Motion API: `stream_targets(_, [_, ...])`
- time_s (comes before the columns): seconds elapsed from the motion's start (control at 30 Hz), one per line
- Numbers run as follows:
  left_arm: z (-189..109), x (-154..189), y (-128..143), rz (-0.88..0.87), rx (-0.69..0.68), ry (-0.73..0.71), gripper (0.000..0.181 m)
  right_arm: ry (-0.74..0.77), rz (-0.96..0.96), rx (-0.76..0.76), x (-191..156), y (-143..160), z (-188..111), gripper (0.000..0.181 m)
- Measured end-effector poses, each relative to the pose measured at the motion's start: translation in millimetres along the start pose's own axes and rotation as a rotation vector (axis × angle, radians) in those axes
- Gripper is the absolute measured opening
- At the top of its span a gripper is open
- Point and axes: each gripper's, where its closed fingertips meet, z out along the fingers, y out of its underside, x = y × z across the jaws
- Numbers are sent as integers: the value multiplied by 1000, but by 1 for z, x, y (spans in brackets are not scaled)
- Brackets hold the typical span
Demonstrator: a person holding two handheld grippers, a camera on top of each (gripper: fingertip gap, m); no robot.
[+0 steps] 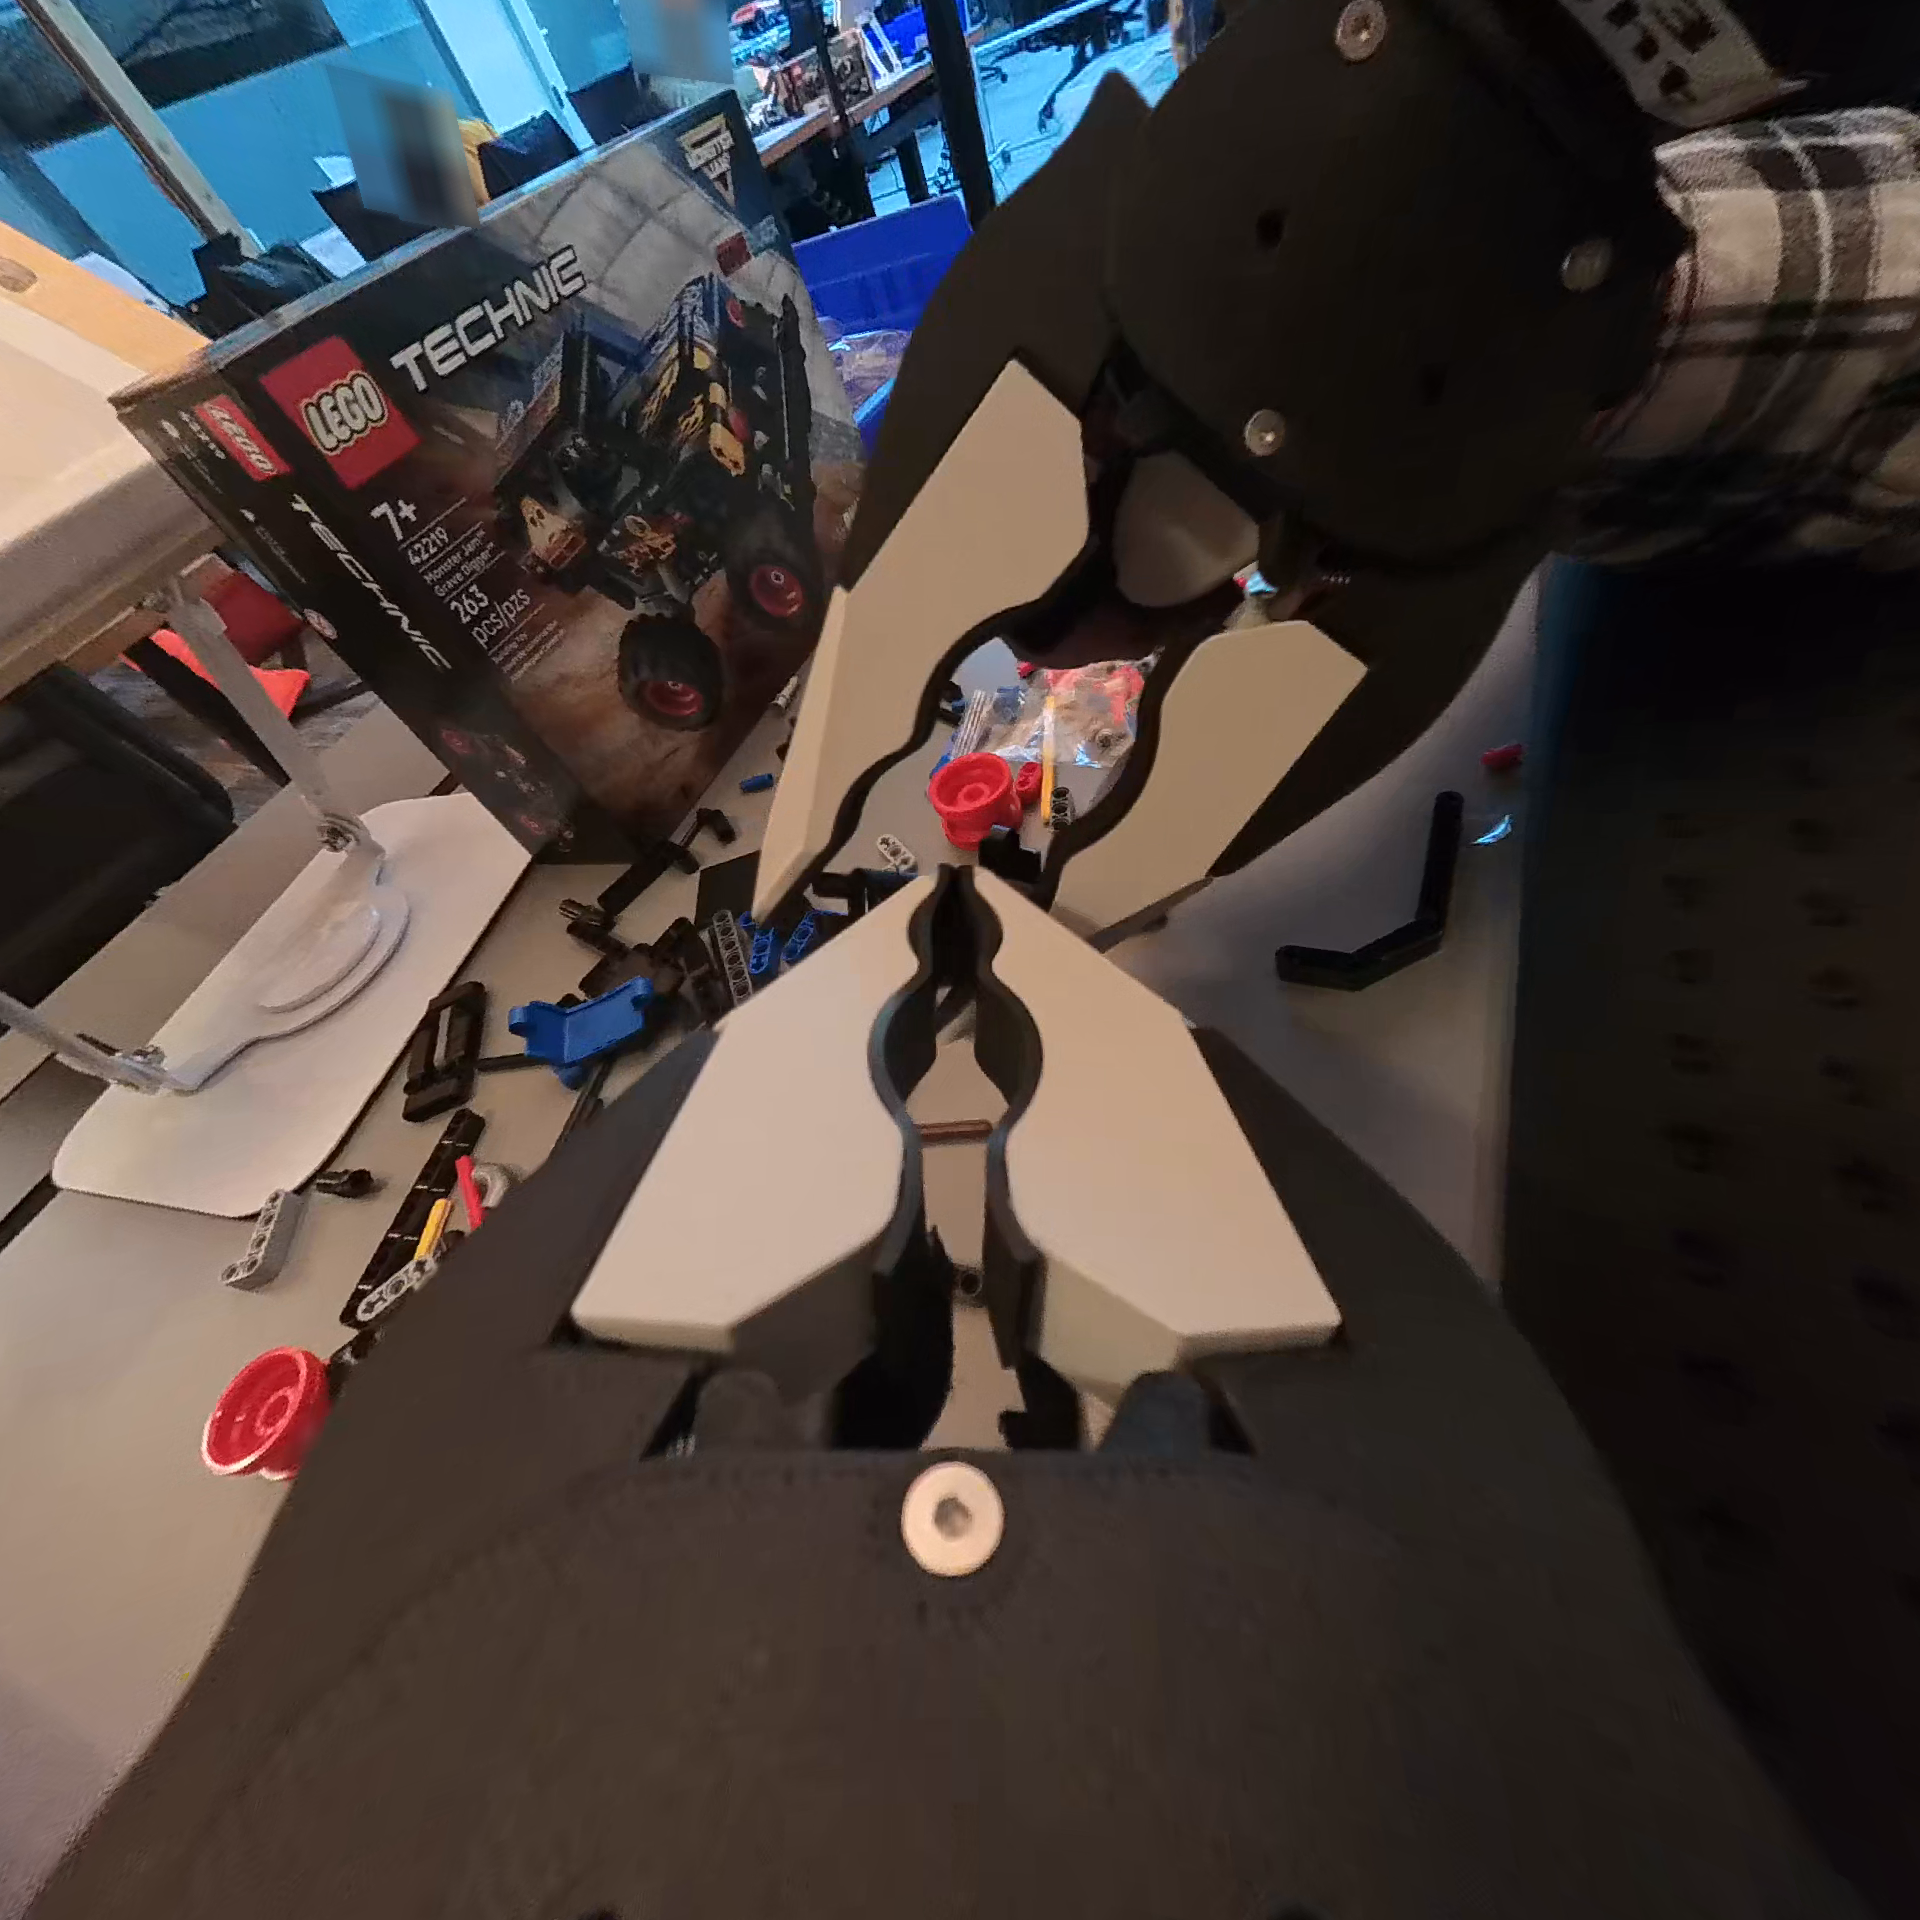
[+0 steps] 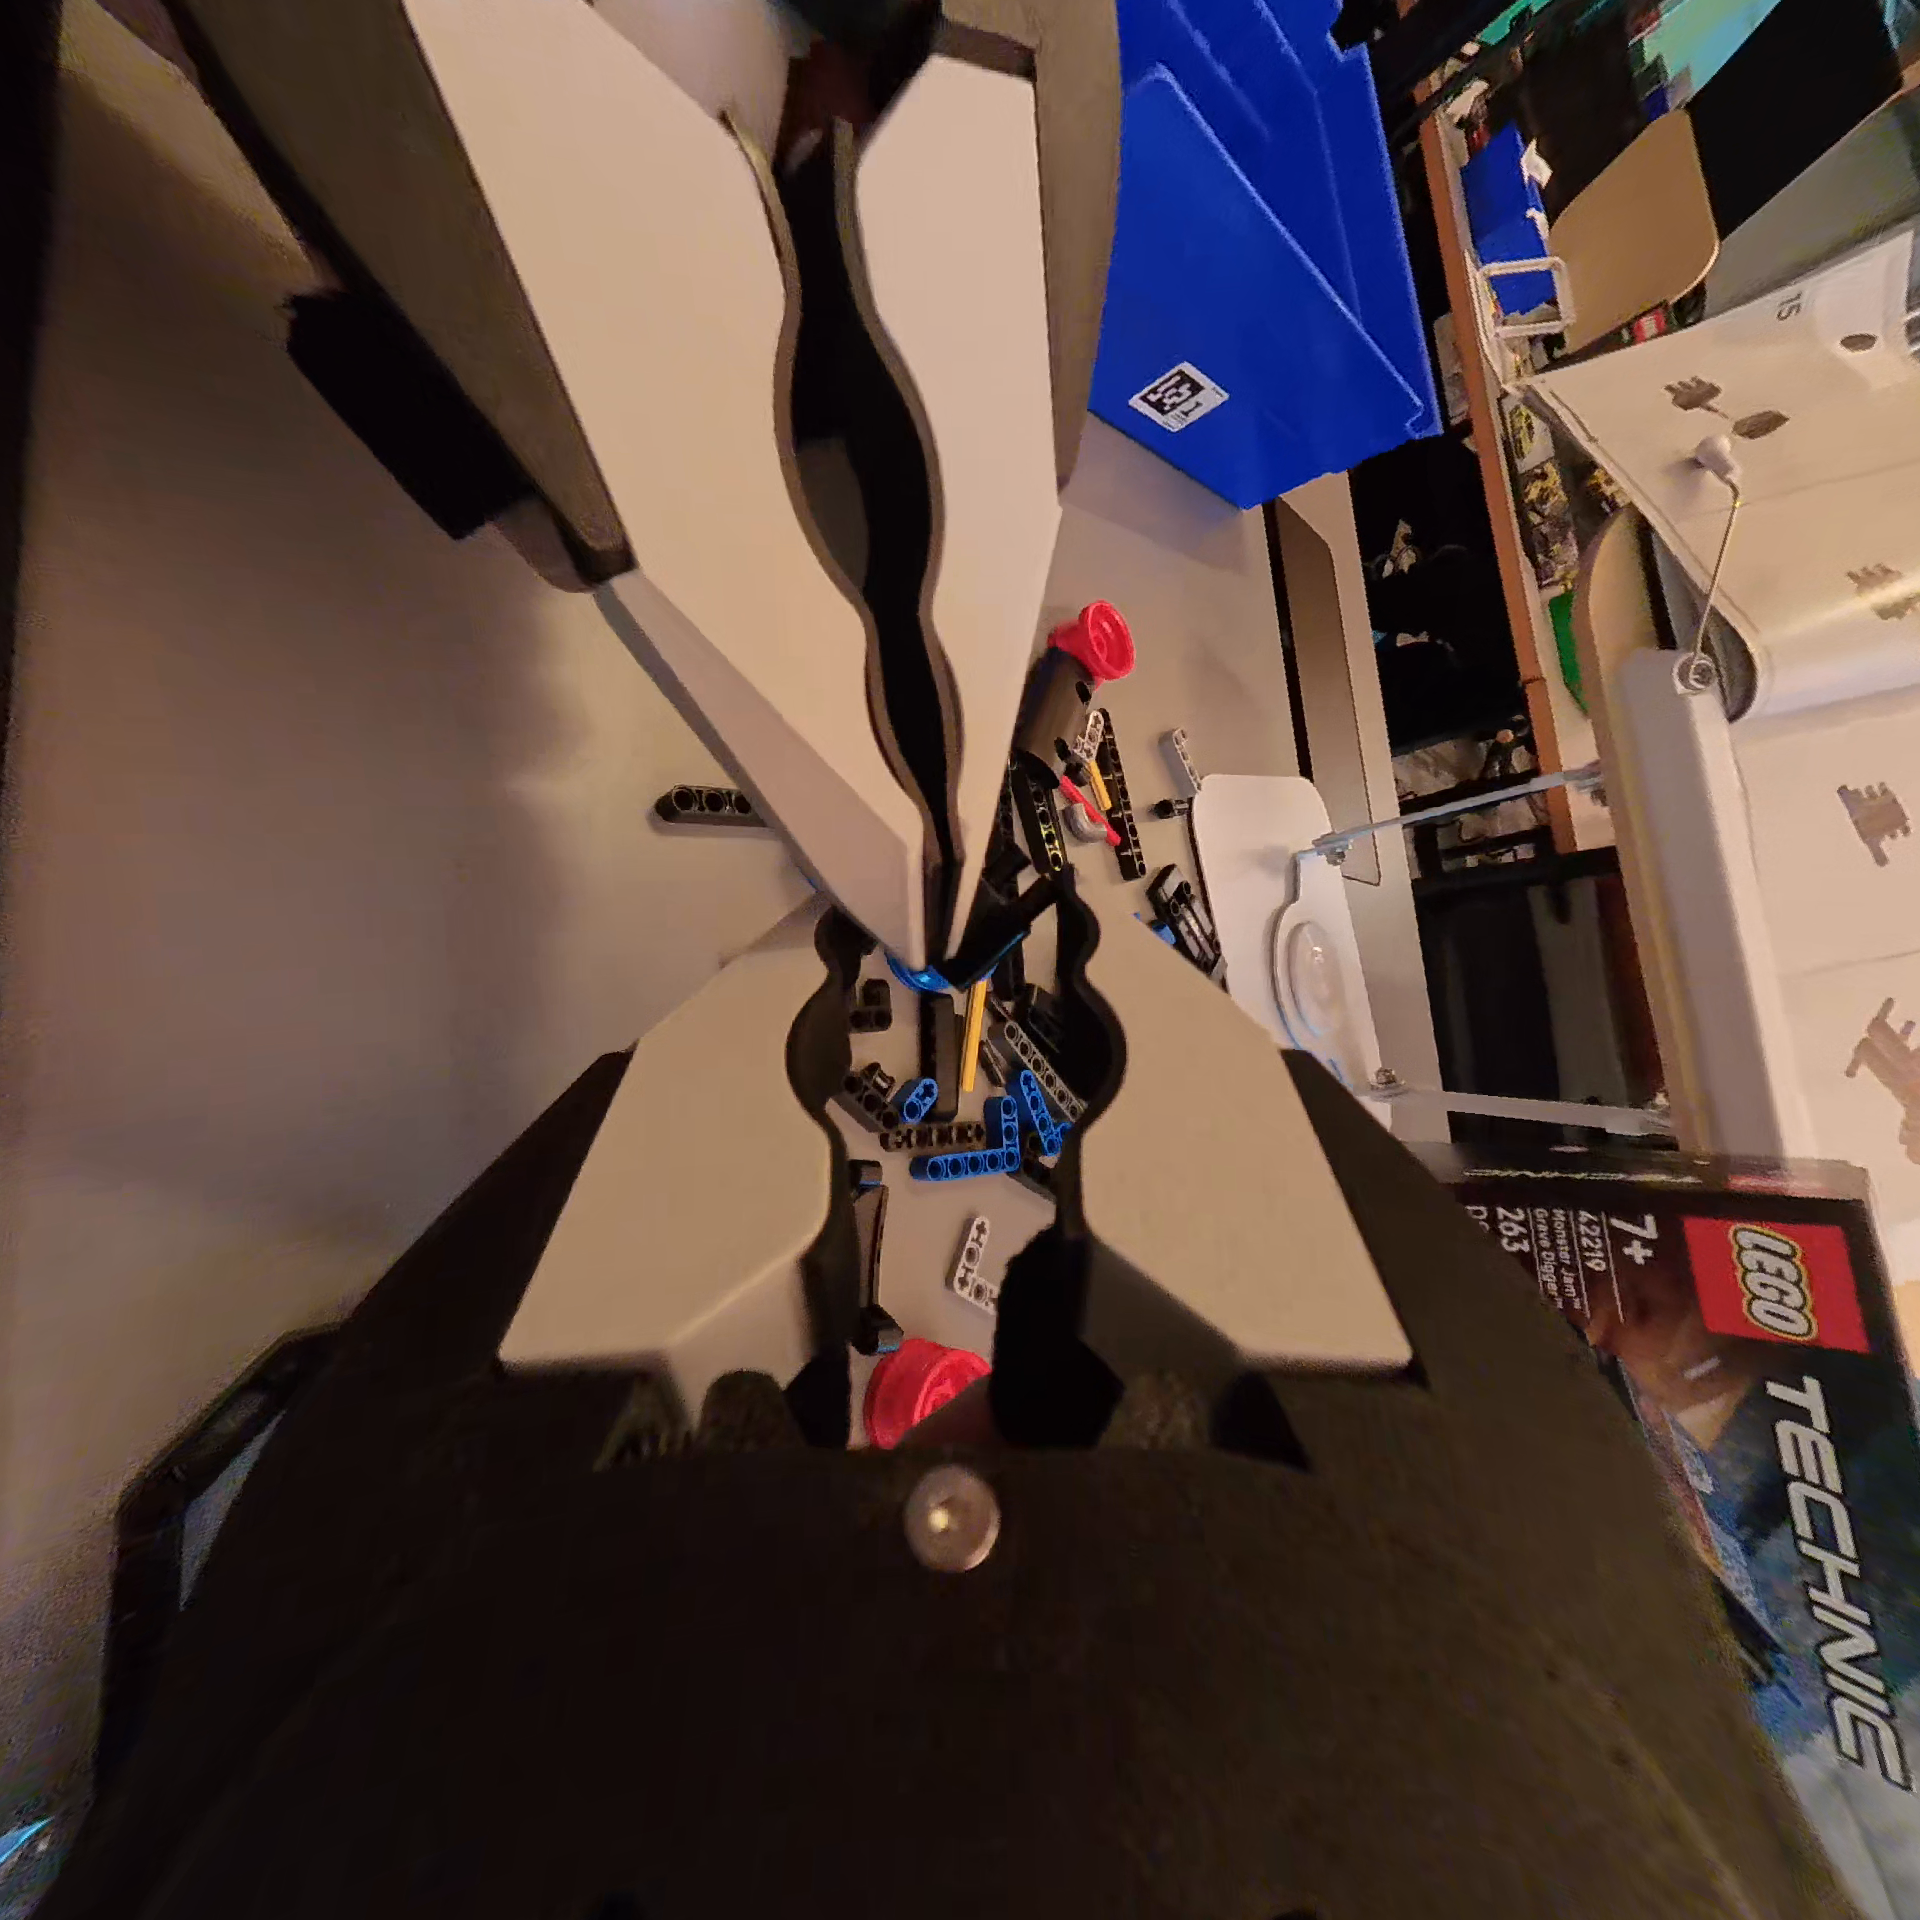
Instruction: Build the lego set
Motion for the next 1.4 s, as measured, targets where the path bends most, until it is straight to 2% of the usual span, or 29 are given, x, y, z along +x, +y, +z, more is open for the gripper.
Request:
stream_targets(0.17, [-7, -11, -6, -43, 46, -32, 0, 21, 30, 18, 7, 0, -3, 35])
stream_targets(0.27, [-9, -18, -6, -46, 43, -67, 20, 38, 32, 30, 10, -2, -6, 35])
stream_targets(0.47, [-4, -16, -3, -16, 17, -80, 26, 47, 7, 18, 9, -1, -4, 35])
stream_targets(0.8, [-3, -16, 5, 29, -38, -99, 14, 28, 62, -7, 6, 1, 0, 35])
stream_targets(0.97, [-3, -15, 6, 34, -47, -89, 13, 23, 64, -8, 4, 1, 0, 36])
stream_targets(1.07, [-5, -17, 5, -28, -25, -67, 13, 12, 96, 16, 5, -3, -2, 40])
stream_targets(1.17, [-11, -23, -2, -206, 65, -1, 13, 1, 113, 17, 5, 0, -2, 55])
stream_targets(1.27, [-21, -30, -10, -380, 172, 81, 13, -10, 160, 67, 10, -5, -10, 56])
stream_targets(1.4, [-26, -33, -13, -500, 232, 151, 14, -33, 206, 85, 11, -2, -13, 58])
